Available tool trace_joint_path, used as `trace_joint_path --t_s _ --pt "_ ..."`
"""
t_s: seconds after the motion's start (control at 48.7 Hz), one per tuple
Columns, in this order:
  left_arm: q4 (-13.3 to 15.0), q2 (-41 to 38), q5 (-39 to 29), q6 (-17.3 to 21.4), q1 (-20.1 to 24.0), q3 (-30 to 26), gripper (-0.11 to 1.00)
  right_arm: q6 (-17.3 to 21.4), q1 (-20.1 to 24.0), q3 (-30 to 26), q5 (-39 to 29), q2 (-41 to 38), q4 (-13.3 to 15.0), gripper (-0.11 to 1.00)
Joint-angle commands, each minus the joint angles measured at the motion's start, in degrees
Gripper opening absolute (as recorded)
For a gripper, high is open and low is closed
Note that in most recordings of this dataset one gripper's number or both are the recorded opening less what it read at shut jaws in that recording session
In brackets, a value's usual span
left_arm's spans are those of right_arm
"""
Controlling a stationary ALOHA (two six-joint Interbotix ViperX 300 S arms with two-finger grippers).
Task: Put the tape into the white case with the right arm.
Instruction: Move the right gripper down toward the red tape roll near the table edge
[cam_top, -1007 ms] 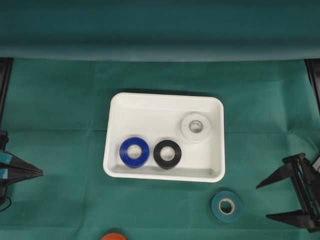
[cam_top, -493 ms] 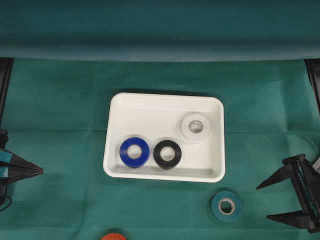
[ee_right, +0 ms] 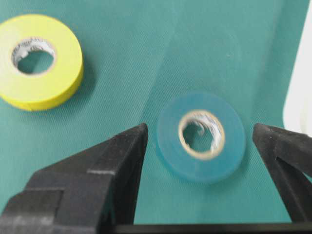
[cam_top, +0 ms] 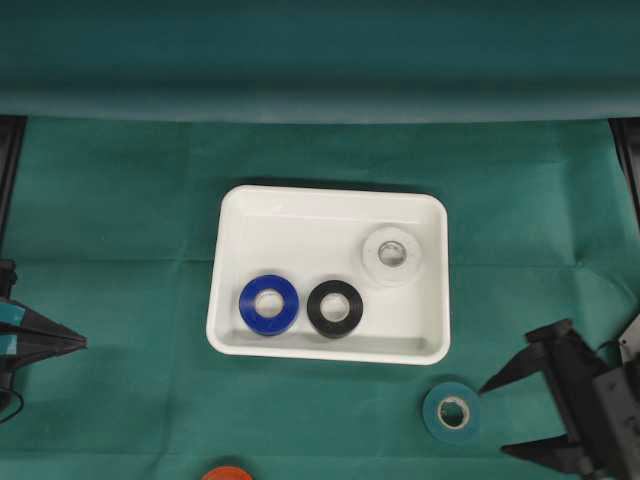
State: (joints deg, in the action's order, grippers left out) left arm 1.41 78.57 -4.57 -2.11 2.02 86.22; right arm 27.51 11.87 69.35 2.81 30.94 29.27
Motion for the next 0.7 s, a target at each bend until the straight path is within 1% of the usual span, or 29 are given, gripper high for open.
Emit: trace_joint_path --t_s 0.0,0.185,0.37,0.678 --pt "0.09 -0.44 0.53 0.0 0.18 -0.7 0.0 -0.09 0.26 -4.31 1.58 -4.48 0.09 0.67" --pt "0.09 -0.44 0.53 -0.09 0.18 -0.7 0.0 0.0 0.35 -11.51 3.52 -14.15 0.09 0.67" --pt "0.09 -0.44 0.53 -0.09 0.18 -0.7 0.0 0.0 0.53 -20.48 3.96 -23.2 0.09 0.67" --pt "0.09 -0.44 0.53 -0.09 0.18 -0.62 0.0 0.18 2.29 -34.63 3.43 -34.98 0.09 0.67"
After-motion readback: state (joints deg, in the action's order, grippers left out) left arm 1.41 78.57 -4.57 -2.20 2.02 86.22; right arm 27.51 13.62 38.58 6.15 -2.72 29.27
